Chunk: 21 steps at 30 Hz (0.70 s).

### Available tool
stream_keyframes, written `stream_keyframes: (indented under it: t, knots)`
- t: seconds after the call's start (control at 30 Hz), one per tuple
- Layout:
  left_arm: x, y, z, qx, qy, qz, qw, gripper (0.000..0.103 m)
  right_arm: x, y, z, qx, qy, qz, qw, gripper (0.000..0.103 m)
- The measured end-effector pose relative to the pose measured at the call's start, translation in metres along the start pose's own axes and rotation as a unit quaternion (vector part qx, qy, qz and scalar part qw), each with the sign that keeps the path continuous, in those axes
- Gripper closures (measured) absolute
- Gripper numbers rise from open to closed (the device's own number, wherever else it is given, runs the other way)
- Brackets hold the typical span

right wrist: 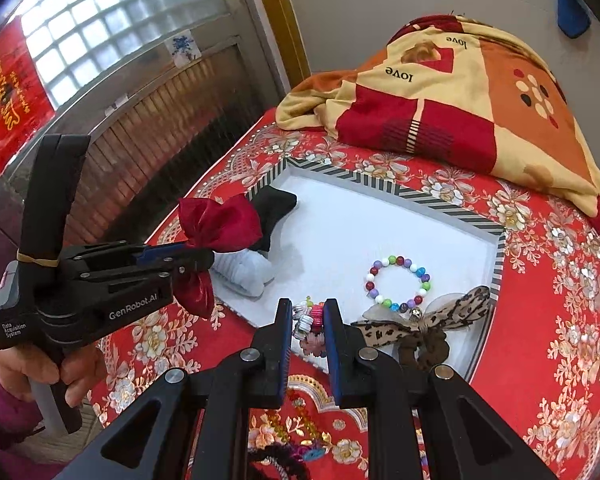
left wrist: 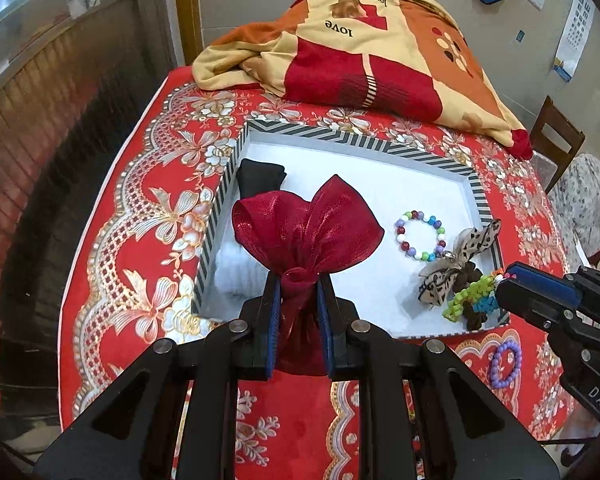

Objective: Organize jewelry
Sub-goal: 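Carry the red bow and the flower clips over the white tray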

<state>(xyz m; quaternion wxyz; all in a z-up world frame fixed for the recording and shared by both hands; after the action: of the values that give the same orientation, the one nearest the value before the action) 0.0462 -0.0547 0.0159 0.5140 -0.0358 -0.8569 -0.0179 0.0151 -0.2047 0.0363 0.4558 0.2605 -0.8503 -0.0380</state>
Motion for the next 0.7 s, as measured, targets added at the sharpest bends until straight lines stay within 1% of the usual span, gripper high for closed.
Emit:
stream_keyframes:
  t: [0.4,0.47,0.53,0.7]
  knots:
    - [-0.027,-0.002,-0.015,-0.007,0.019,0.003,0.9998,0.087,-0.022,-0.009,-0.009,-0.013,0.014,-0.006,1.000,0.088]
    - [-0.032,-0.003,-0.016,-0.009,0.028,0.008,0.9995,0.087,-0.025,-0.010,-0.010,-0.014,0.016,-0.008,1.000,0.088]
    - [-0.040,-0.003,-0.016,-0.008,0.045,0.017,0.9988,0.087,-0.031,-0.010,-0.012,-0.015,0.019,-0.011,1.000,0.088]
    - [-0.051,-0.001,-0.018,0.001,0.053,0.012,0.9985,0.087,-0.048,-0.008,-0.012,-0.017,0.028,-0.019,0.999,0.088]
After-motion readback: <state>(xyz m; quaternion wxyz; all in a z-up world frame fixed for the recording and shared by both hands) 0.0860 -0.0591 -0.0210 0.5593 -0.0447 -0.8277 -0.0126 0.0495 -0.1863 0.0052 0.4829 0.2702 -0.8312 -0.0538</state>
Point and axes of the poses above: each gripper's, at about its wrist camera, not at the fingertips, and x roughly against the way its jaws point, y to its left, z to its underside, the point moved 4 cm from there along -x, roughly the way its jaws point, and after that the axes turned 5 degrees about -z, right-handed, at the moved point
